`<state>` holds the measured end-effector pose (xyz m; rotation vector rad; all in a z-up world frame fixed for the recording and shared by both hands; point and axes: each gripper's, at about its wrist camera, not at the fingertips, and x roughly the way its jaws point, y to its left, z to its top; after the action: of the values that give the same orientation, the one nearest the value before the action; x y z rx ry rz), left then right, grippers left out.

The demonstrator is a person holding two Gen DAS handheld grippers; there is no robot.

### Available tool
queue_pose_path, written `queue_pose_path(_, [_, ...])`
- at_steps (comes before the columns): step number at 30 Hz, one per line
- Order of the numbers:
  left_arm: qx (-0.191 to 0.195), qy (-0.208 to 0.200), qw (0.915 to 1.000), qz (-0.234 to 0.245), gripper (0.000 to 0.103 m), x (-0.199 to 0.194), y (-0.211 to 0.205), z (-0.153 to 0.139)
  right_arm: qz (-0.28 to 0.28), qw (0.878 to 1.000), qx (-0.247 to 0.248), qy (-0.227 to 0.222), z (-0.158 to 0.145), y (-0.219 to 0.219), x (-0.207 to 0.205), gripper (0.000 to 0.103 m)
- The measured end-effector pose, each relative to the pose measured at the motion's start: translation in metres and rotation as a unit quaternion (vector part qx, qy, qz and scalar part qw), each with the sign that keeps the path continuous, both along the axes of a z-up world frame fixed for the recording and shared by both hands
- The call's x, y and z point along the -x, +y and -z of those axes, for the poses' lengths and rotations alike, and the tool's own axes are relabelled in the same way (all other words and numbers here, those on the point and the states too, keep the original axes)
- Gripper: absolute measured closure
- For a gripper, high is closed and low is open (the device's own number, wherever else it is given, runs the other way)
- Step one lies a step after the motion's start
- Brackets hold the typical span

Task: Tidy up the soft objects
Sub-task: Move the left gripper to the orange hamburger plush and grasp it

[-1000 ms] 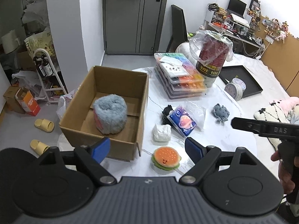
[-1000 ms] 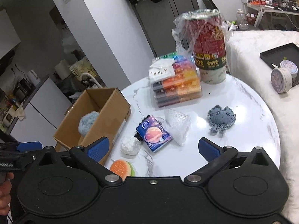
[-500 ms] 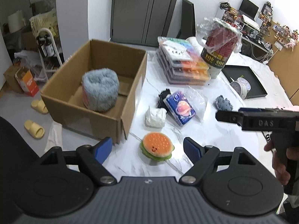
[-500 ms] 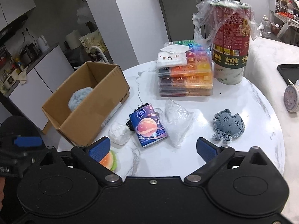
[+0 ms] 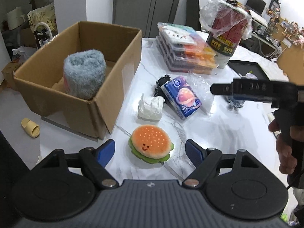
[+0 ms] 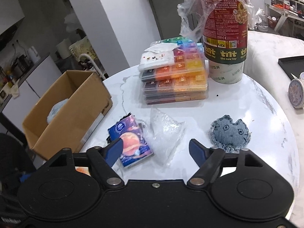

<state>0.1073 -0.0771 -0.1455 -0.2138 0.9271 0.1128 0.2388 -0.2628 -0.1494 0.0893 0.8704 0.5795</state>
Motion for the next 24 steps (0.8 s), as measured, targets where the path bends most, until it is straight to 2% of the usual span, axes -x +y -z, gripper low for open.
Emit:
queue_pose_path(11, [-0.006, 0.018, 0.9987, -0.048, 0.025, -0.019, -0.005, 0.025, 0.013, 1.000, 0.022, 0.007, 0.012, 0.014, -0.017, 0.033])
queue_pose_path(14, [0.003, 0.029, 0.9969, -0.073, 0.033, -0.024, -0.003, 0.030, 0.015, 0.999, 0.029, 0.015, 0.018, 0.018, -0.019, 0.036])
queue_pose_path(16, [0.015, 0.040, 0.9951, -0.090, 0.045, -0.027, 0.000, 0.034, 0.008, 0.999, 0.041, 0.008, 0.021, 0.023, -0.018, 0.036])
queue_pose_path(17, [0.018, 0.043, 0.9942, -0.097, 0.047, -0.027, 0.001, 0.035, 0.005, 0.999, 0.046, 0.005, 0.021, 0.025, -0.018, 0.037])
queue_pose_path(18, [0.014, 0.042, 0.9936, -0.104, 0.049, -0.027, 0.001, 0.034, 0.005, 0.999, 0.048, 0.006, 0.023, 0.027, -0.018, 0.039])
queue_pose_path(20, [0.020, 0.042, 0.9921, -0.116, 0.051, -0.027, 0.003, 0.034, 0.010, 0.999, 0.046, 0.015, 0.026, 0.026, -0.020, 0.053])
queue_pose_path(24, [0.036, 0.043, 0.9892, -0.136, 0.055, -0.028, 0.008, 0.034, 0.010, 0.999, 0.038, 0.013, 0.026, 0.025, -0.018, 0.063])
